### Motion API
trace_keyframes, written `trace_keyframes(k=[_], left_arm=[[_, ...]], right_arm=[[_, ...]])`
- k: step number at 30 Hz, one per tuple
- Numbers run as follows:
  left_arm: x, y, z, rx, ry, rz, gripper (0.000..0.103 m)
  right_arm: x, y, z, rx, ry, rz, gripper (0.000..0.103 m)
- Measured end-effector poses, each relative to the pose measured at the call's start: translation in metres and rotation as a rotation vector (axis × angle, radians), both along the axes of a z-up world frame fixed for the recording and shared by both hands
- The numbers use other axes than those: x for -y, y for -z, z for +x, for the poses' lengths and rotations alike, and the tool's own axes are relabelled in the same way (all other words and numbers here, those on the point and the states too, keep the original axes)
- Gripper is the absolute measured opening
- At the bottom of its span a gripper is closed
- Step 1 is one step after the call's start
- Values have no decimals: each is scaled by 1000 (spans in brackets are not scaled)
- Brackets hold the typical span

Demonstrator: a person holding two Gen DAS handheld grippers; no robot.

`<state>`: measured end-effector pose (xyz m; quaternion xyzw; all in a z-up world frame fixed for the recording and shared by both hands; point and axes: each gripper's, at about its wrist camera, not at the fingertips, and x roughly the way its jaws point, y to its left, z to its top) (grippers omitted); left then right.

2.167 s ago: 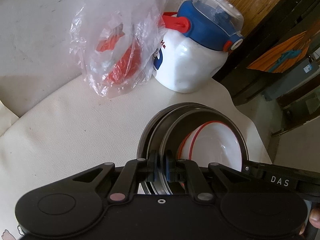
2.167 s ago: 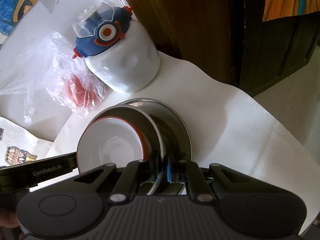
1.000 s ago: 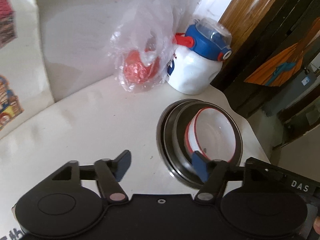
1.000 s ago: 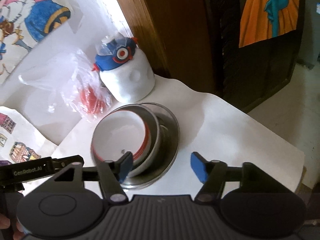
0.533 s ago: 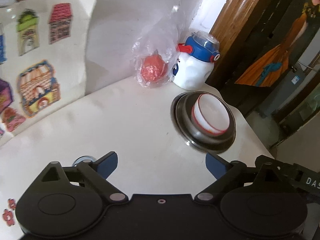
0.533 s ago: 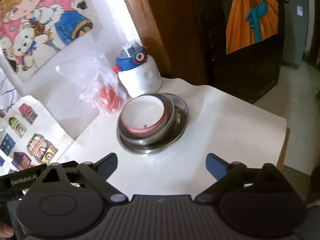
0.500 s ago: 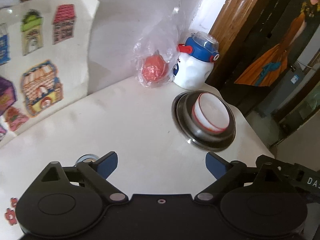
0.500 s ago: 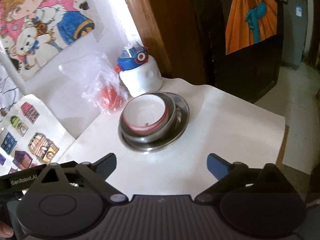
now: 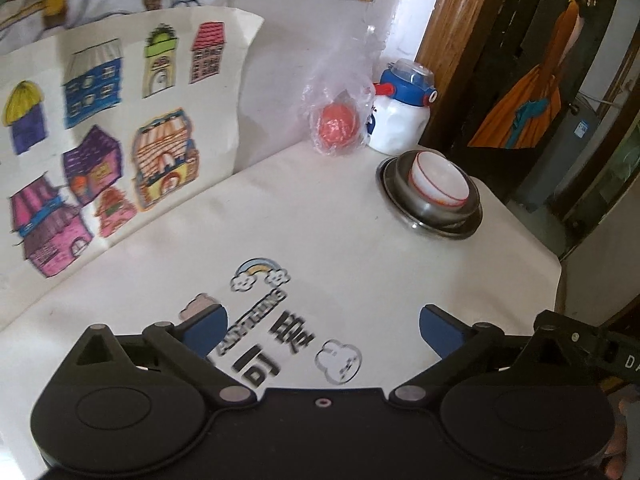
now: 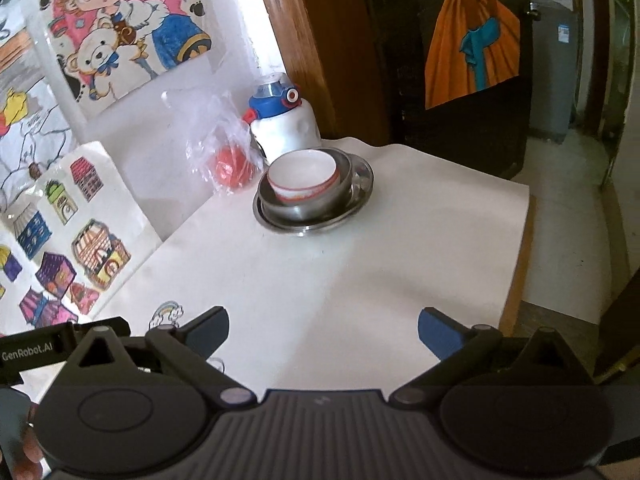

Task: Organize plates and bowls

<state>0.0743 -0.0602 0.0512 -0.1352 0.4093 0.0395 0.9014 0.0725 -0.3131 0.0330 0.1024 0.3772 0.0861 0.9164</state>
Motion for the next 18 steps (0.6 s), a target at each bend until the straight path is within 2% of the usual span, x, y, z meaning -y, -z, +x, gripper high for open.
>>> trace_keyframes(k=[8,18], left_arm=[[-8,6,-32,-2,14,41,102],[-13,12,-59,-5,9,56,102]], right_arm=[[-11,7,-38,41,7,-49,103],[-13,8,-61,55,2,-92,103]])
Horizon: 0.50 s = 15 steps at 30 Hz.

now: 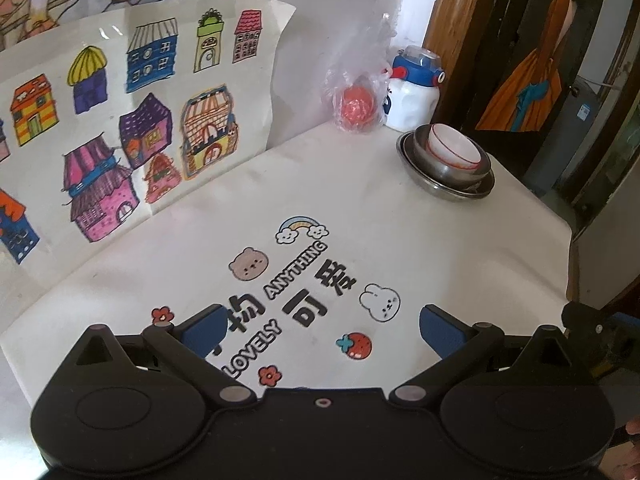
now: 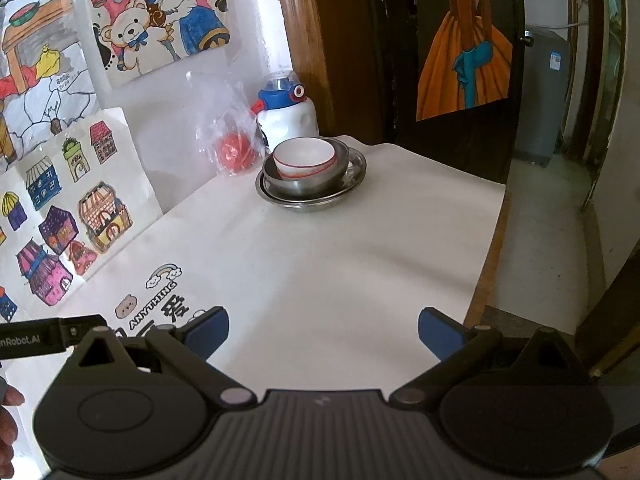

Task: Organize plates and bowls

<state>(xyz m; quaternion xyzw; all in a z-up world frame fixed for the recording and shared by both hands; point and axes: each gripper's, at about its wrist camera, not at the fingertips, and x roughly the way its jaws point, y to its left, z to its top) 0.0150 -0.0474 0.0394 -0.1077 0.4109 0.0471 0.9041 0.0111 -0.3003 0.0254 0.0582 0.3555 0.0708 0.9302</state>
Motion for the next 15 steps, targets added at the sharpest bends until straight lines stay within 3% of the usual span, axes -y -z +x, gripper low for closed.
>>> trace_keyframes(k=[15], left_arm=[[2,4,-10,-21,15,28,102]], right_arm=[[-2,6,-18,-14,-9,-18,103]])
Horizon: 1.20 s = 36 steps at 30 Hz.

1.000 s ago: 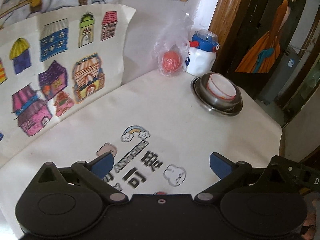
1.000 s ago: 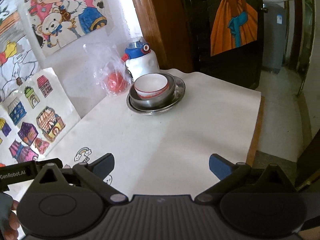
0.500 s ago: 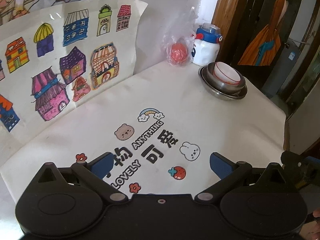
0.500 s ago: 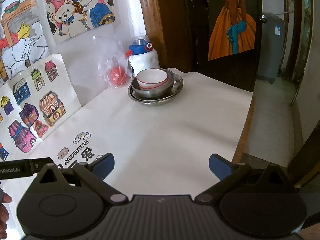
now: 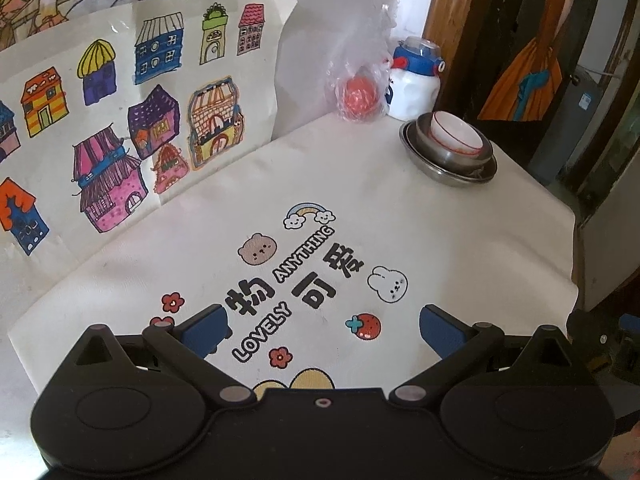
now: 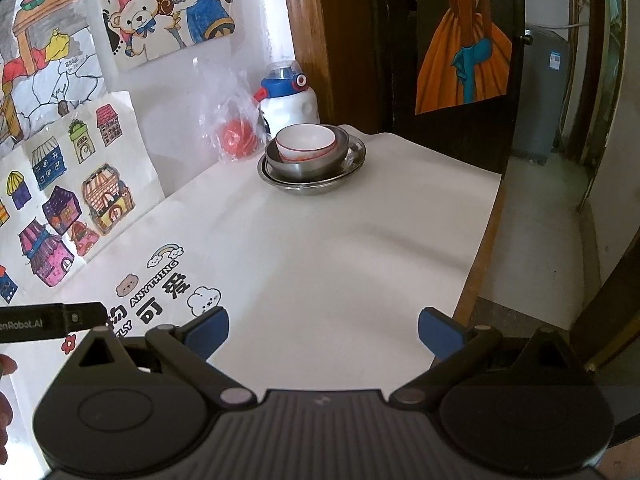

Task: Organize plates and bowls

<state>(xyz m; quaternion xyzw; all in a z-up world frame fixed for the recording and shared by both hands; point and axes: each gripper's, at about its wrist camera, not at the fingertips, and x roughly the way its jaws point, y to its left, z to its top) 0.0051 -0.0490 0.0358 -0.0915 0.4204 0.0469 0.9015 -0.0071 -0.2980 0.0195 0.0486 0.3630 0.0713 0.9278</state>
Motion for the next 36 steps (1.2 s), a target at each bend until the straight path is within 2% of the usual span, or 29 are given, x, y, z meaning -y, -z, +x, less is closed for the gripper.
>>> trace_keyframes(k=[12,36], left_arm=[[1,-1,-2,2,5,24,102],[7,-1,3,-2,28,3,102]], right_arm=[[-1,2,-2,-4,-1,3,103],[5,4,-1,-20,25,11,103]])
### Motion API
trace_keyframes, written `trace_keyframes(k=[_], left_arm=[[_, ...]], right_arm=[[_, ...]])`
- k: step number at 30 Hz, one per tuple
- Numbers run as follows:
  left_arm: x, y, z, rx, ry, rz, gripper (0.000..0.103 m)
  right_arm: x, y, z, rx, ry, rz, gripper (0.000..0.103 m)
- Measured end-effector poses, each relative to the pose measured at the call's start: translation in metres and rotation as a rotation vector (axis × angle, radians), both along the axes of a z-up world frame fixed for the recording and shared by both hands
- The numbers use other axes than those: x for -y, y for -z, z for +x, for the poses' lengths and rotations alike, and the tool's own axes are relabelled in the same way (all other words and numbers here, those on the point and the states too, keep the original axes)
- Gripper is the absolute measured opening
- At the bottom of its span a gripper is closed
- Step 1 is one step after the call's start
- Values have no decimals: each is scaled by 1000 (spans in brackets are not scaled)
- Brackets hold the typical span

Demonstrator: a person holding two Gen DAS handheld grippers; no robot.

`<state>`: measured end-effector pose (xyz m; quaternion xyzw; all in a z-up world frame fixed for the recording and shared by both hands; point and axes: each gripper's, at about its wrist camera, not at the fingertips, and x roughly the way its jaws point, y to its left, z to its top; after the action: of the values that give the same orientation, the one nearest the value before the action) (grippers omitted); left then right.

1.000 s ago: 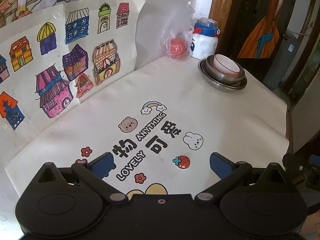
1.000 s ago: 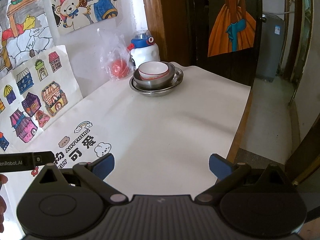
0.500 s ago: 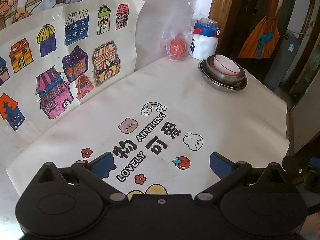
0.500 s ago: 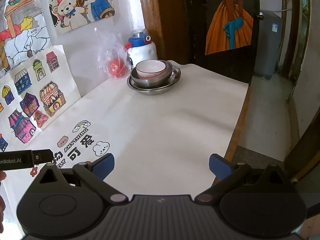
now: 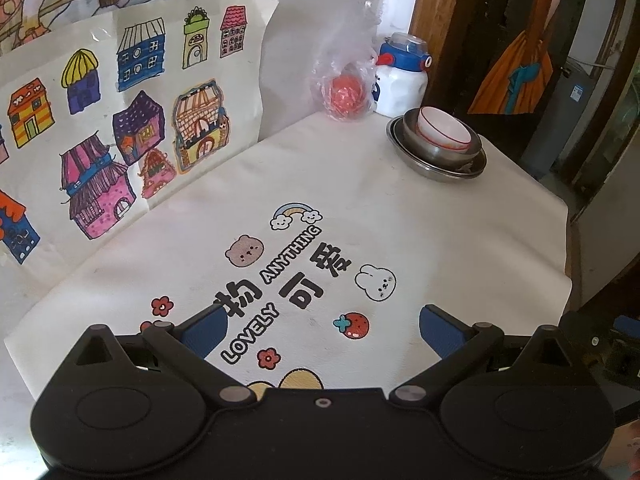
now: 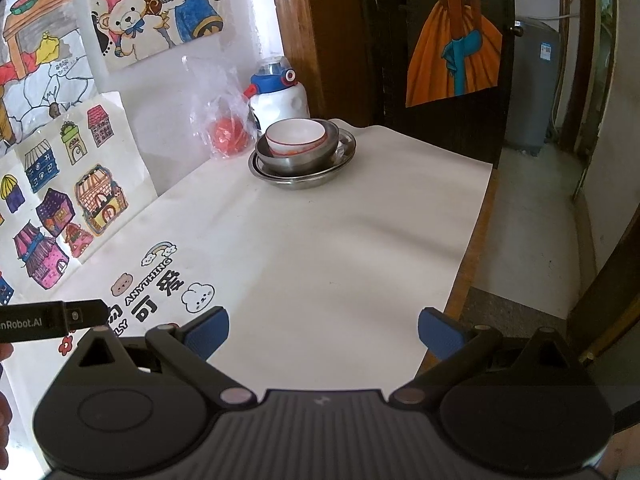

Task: Organize plates and bowls

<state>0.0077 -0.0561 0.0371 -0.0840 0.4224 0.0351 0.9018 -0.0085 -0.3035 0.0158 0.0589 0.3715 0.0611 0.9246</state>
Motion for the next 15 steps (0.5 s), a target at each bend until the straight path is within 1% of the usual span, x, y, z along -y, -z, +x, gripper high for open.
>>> trace_keyframes(k=[15], left_arm=[[0,1,2,-12,11,7,101]], right_arm=[[-1,1,1,-8,2,1,103]])
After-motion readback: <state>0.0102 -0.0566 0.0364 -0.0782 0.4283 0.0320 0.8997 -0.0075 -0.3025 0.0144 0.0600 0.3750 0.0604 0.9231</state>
